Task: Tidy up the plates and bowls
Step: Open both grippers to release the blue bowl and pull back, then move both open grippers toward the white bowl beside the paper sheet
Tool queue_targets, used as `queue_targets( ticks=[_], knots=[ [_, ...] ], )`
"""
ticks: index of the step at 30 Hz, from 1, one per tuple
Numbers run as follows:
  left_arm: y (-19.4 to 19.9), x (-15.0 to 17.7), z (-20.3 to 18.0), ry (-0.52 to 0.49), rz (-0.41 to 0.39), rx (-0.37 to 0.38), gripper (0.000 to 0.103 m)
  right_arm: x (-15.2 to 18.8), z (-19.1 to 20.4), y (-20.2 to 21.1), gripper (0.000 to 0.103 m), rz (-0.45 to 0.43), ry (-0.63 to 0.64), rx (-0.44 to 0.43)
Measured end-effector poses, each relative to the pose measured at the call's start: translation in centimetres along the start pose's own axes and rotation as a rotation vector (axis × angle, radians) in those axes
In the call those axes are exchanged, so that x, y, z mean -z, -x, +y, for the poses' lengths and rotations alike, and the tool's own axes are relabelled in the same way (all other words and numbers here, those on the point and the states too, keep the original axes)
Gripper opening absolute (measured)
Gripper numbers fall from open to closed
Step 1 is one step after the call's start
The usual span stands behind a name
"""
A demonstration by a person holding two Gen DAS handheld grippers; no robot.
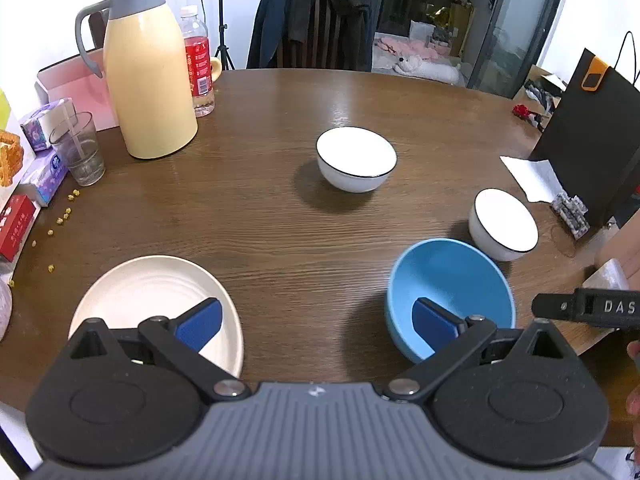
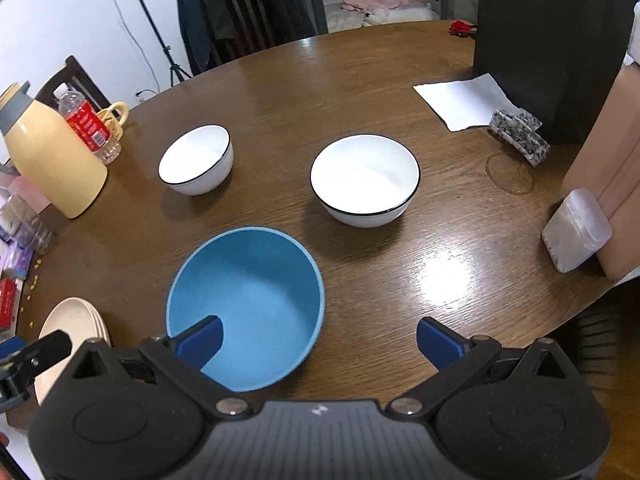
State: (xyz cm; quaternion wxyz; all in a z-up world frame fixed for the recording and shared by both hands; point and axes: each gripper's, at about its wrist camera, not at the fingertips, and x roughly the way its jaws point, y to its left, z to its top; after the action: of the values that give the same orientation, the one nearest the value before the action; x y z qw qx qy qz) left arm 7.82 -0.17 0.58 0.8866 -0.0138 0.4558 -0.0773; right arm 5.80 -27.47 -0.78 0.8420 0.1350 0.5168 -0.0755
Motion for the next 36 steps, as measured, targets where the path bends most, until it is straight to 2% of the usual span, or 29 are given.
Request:
queue_targets(
  ticks=[6,13,22,36],
  knots=[
    [-0.9,-0.7,1.5,-0.008,0.016,0.004,0.103,-0.5,0.3,-0.6,0.103,0.012,-0.021,0.034],
    [-2.3,-3.0,0.6,0.003,0.021,0.015,0.103,-2.9,-0.9,-1.2,0.103,0.006,-0.025,0.06],
    [-4.6,-7.7,-3.8,-0.045,0.015,0.035,0.103,-5.7,-4.7,-3.0,0.103,0.026,-0.05,0.091],
    [-8.6,-12.5,-12.4,-0.183,0.058,0.081,0.103,-9.1,-9.0,-5.6,0.103,0.04,-0.099,0.059]
  ],
)
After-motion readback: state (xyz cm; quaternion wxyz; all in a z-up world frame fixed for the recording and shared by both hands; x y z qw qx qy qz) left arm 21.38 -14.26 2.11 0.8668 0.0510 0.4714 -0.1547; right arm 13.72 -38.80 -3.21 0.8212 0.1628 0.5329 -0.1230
